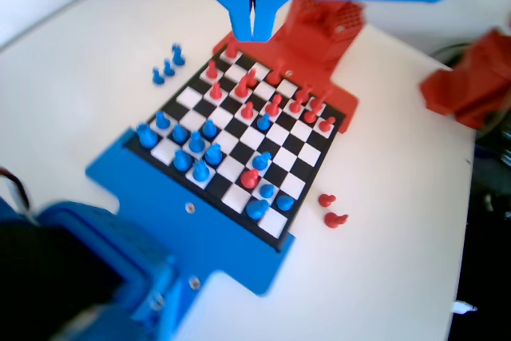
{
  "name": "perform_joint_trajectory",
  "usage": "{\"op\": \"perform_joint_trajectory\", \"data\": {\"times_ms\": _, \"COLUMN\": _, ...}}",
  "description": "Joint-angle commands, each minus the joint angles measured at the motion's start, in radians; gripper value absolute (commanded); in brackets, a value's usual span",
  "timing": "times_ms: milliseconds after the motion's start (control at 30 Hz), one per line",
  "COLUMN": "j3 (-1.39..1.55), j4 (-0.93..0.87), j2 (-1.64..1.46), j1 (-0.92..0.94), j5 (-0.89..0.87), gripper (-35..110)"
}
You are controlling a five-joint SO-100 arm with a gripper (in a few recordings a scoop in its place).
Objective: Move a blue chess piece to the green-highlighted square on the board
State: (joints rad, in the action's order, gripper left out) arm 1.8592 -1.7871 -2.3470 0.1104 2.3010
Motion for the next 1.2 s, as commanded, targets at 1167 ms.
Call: {"op": "perform_joint_trajectory", "data": {"times_ms": 1167, "j3": 0.462, "j4": 0.638, "j2": 0.413, "j1": 0.242, "j5": 0.489, "gripper": 14}}
